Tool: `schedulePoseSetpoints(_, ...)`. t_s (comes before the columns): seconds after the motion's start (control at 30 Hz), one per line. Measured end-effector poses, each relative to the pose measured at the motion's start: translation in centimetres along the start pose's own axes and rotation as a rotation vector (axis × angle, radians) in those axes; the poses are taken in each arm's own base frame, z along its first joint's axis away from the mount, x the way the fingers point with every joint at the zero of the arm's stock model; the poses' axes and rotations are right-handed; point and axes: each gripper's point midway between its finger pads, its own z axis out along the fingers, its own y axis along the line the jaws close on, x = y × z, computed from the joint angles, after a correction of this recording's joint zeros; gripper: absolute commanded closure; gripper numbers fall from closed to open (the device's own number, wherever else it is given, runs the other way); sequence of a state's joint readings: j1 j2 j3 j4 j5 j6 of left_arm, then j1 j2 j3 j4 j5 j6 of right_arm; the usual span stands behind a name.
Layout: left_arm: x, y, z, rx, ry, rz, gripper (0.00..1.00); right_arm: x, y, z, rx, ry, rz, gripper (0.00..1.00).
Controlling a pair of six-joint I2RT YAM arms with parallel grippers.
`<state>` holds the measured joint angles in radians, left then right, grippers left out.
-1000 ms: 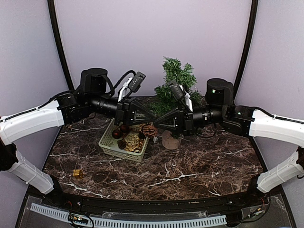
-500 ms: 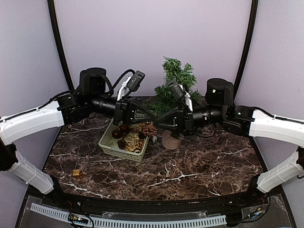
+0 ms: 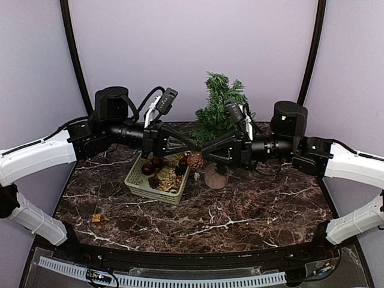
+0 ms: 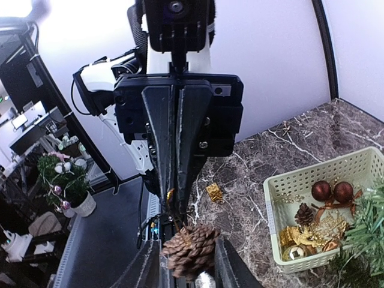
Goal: Decorate the small christmas tree
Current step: Pass from the right arm to the left, then pass from the left arm to the right
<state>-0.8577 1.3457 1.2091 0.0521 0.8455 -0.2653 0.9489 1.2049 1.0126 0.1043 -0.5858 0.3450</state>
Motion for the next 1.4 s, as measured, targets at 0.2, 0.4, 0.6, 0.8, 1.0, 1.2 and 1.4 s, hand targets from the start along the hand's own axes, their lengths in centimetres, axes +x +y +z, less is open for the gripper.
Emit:
schedulePoseSetpoints(0.2, -0.2, 0.4, 0.0, -0.026, -0.008, 0.002, 1.0, -0.3, -0.1, 0.0, 0.042, -0.022, -0.004, 0.61)
schedulePoseSetpoints(0.4, -0.2, 0.5, 0.0, -0.033, -0.01, 0.001, 1.0, -0.4, 0.5, 0.9, 0.073, -0.046, -0.034, 0.68)
schedulePoseSetpoints(0.6, -0.2, 0.6, 0.0, -0.036, -0.011, 0.001, 1.0, -0.6, 0.2, 1.4, 0.107, -0.065, -0.058, 0.74)
schedulePoseSetpoints(0.8, -0.2, 0.6, 0.0, -0.035, -0.011, 0.001, 1.0, 0.2, -0.8, 2.1, 0.134, -0.046, -0.053, 0.76)
schedulePoseSetpoints(1.0, -0.2, 0.5, -0.1, -0.035, -0.011, 0.001, 1.0, 0.2, -0.8, 2.2, 0.134, -0.048, -0.065, 0.85)
schedulePoseSetpoints(1.2, -0.2, 0.6, -0.1, -0.036, -0.011, 0.001, 1.0, -0.1, -0.6, 2.2, 0.124, -0.058, -0.076, 1.0)
schedulePoseSetpoints(1.4, -0.3, 0.7, -0.1, -0.047, -0.016, 0.008, 1.0, -0.2, -0.5, 2.2, 0.122, -0.071, -0.081, 1.0)
